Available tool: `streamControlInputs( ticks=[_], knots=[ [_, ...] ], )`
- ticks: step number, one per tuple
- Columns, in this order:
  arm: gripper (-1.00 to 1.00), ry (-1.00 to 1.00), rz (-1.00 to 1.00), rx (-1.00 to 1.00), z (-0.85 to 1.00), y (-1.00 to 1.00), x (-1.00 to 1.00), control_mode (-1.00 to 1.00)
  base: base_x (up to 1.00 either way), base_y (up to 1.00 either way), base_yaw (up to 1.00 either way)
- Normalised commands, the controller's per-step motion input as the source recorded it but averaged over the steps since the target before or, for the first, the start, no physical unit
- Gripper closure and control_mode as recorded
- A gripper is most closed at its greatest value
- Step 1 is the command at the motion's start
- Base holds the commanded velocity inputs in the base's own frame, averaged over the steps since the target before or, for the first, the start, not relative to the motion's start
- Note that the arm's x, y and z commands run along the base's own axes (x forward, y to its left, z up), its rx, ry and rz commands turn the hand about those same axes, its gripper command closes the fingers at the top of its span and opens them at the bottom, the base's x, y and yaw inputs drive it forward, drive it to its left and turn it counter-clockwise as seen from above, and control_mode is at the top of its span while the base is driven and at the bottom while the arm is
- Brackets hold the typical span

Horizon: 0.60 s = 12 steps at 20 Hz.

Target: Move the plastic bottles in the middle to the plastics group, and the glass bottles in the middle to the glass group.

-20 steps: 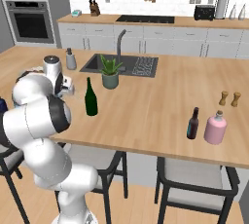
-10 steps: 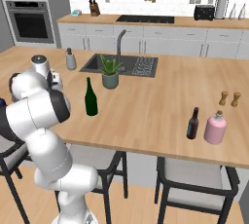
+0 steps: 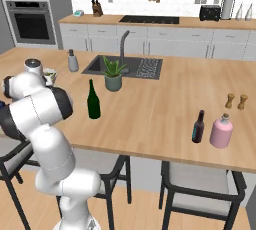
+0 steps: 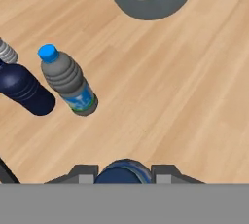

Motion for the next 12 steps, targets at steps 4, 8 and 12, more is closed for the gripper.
streamControlInputs(
  ticks=[4, 8, 12],
  knots=[
    [1.00, 0.02, 0.10, 0.00, 0.06, 0.28, 0.00, -1.00, 0.00, 0.00, 0.00],
    [1.00, 0.00, 0.08, 0.00, 0.00, 0.36, 0.00, -1.00, 0.00, 0.00, 0.00],
    [1.00, 0.00, 0.07, 0.00, 0.00, 0.36, 0.00, -1.00, 0.00, 0.00, 0.00]
  ],
)
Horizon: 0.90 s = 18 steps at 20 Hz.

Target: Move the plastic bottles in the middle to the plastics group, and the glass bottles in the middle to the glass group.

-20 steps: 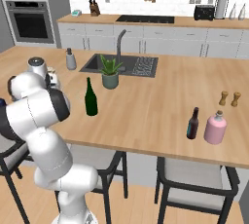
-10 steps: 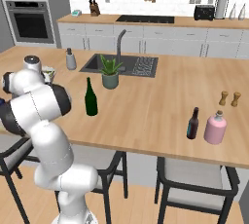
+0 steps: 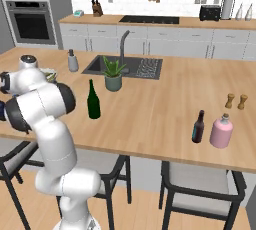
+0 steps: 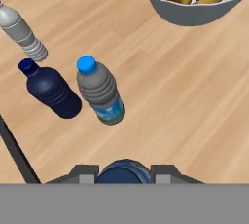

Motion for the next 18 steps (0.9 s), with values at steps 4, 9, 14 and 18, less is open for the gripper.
streamControlInputs(
  ticks=[4, 9, 14, 18],
  knots=[
    [1.00, -0.01, 0.05, 0.00, -0.01, 0.21, 0.00, -1.00, 0.00, 0.00, 0.00],
    [1.00, 0.00, 0.04, 0.00, 0.00, 0.21, 0.02, -1.00, 0.00, 0.00, 0.00],
    [1.00, 0.00, 0.00, 0.00, -0.01, 0.02, 0.01, -1.00, 0.00, 0.00, 0.00],
    [1.00, 0.00, 0.00, 0.00, -0.16, 0.05, 0.11, -1.00, 0.00, 0.00, 0.00]
  ],
)
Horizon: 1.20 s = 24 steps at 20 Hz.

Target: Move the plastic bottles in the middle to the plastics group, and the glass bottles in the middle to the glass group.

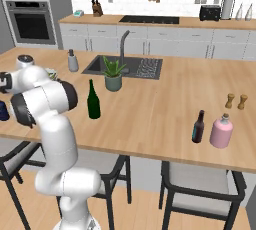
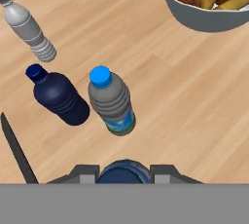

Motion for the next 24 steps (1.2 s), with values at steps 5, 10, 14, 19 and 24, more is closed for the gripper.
streamControlInputs(
  ticks=[5, 10, 14, 19, 24],
  knots=[
    [1.00, -0.02, 0.00, 0.00, -0.28, 0.01, 0.04, -1.00, 0.00, 0.00, 0.00],
    [1.00, -0.01, 0.00, 0.00, -0.36, 0.05, 0.00, -1.00, 0.00, 0.00, 0.00],
    [1.00, -0.02, 0.00, -0.01, -0.19, 0.07, 0.00, -1.00, 0.00, 0.00, 0.00],
    [1.00, -0.05, 0.00, 0.00, 0.00, 0.09, 0.02, -1.00, 0.00, 0.00, 0.00],
    [1.00, -0.03, 0.00, -0.01, 0.00, 0.10, 0.22, -1.00, 0.00, 0.00, 0.00]
  ],
)
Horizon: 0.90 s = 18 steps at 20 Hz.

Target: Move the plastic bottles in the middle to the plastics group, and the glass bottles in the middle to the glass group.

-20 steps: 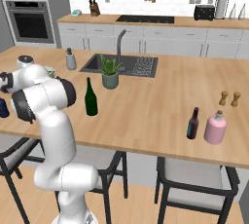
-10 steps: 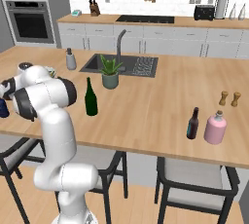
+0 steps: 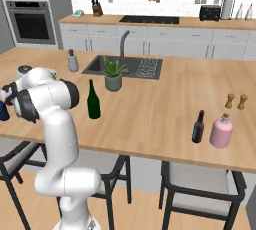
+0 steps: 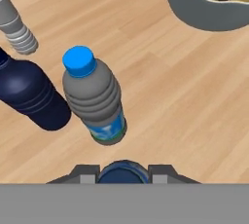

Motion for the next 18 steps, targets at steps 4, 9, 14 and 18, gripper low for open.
streamControlInputs(
  ticks=[4, 9, 14, 18],
  knots=[
    [1.00, 0.00, 0.00, -0.01, 0.01, 0.04, 0.25, -1.00, 0.00, 0.00, 0.00],
    [1.00, 0.00, 0.00, 0.00, 0.03, 0.02, 0.17, -1.00, 0.00, 0.00, 0.00],
    [1.00, 0.00, 0.00, 0.00, -0.06, 0.00, 0.04, -1.00, 0.00, 0.00, 0.00],
    [1.00, 0.00, 0.00, 0.00, -0.30, 0.00, 0.00, -1.00, 0.00, 0.00, 0.00]
  ],
)
